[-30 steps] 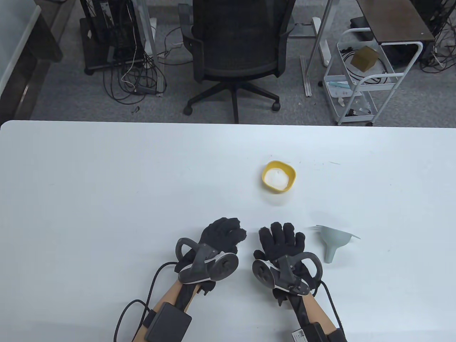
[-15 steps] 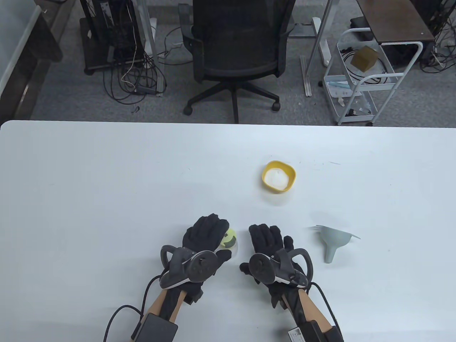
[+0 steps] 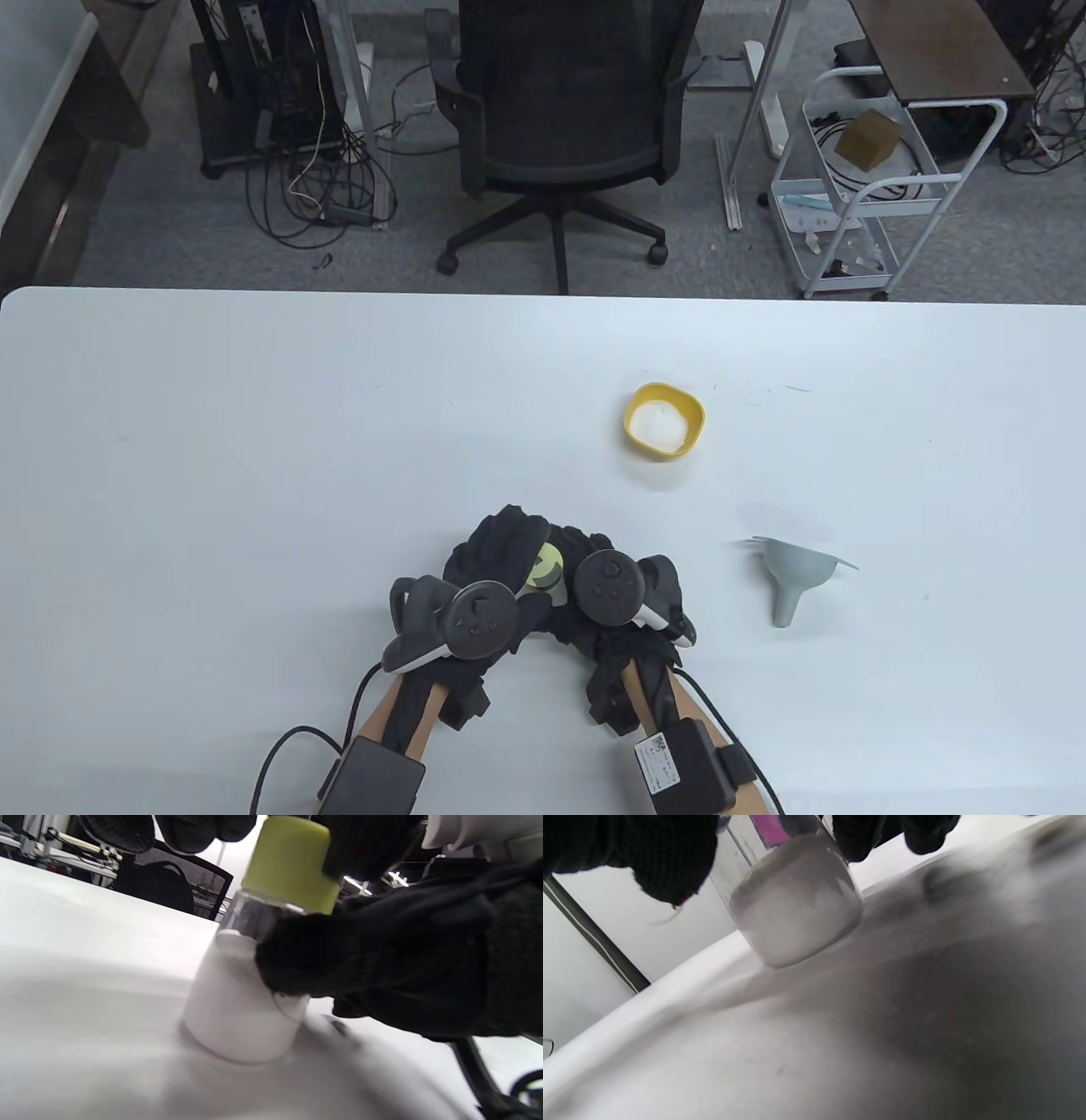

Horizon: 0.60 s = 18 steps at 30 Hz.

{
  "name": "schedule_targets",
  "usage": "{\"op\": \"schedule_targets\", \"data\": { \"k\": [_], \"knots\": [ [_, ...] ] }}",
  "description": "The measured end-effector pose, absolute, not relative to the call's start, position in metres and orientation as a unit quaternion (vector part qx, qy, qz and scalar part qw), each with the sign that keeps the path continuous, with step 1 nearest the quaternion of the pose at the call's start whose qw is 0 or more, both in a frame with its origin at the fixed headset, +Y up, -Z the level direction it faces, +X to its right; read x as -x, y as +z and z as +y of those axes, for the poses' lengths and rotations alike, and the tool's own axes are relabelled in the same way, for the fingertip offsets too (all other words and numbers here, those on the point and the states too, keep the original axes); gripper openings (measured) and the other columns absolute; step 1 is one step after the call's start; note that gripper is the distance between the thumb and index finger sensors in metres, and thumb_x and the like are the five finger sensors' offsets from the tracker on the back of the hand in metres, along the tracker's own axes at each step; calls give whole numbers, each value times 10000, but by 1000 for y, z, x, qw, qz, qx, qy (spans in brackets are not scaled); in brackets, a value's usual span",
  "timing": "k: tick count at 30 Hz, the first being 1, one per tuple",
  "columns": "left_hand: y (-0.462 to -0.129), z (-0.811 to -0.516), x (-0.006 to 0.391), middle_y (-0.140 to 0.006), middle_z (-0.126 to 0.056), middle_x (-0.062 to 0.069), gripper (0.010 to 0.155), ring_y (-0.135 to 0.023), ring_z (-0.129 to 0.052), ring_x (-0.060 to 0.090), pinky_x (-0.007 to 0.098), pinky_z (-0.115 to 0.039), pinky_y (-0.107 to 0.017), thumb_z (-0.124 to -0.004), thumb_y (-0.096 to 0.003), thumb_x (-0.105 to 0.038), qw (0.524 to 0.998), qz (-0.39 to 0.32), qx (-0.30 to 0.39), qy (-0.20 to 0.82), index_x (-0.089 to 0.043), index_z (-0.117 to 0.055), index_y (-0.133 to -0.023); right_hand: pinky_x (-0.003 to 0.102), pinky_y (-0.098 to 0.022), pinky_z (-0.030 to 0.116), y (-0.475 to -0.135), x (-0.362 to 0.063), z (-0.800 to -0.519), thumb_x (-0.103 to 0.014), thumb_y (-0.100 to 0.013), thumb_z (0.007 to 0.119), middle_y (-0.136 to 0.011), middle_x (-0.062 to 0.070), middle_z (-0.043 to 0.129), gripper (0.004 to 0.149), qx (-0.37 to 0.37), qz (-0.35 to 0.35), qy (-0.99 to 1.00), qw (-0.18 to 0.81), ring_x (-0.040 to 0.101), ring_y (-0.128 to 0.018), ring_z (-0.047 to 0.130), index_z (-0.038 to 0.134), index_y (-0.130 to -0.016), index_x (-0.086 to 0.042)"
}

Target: Unscrew the press dispenser and pour salt into it

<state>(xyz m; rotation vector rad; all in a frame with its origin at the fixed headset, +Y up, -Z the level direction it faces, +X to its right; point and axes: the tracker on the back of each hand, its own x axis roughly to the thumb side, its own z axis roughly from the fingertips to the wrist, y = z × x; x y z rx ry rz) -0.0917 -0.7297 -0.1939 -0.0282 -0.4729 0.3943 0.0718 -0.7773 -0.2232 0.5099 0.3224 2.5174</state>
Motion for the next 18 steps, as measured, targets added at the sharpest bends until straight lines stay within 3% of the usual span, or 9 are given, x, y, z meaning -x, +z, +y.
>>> {"op": "schedule_targets", "data": {
  "k": [5, 13, 18],
  "knots": [
    [-196, -735, 92, -1249, -415, 377, 848, -1095, -598, 586, 723, -621, -704, -781, -561, -316, 951, -239, 26, 194, -72, -342, -1245, 833, -560, 390, -225, -72, -781, -483, -505, 811, -1138, 263, 558, 871, -188, 125, 930, 290, 546, -997, 555, 405, -1153, -66],
    [-198, -738, 92, -1254, -446, 344, 829, -1103, -640, 543, 725, -629, -704, -752, -570, -304, 946, -247, 35, 208, -68, -325, -1240, 792, -598, 423, -226, -72, -781, -505, -493, 816, -1121, 234, 605, 874, -191, 125, 934, 277, 476, -987, 633, 414, -1149, -90],
    [-196, -739, 92, -1229, -581, 297, 820, -1051, -795, 448, 701, -677, -693, -751, -552, -315, 952, -238, 18, 191, -87, -358, -1234, 789, -601, 431, -226, -72, -782, -504, -487, 818, -1115, 233, 618, 875, -189, 122, 935, 275, 467, -983, 648, 422, -1147, -87]
  ]
}}
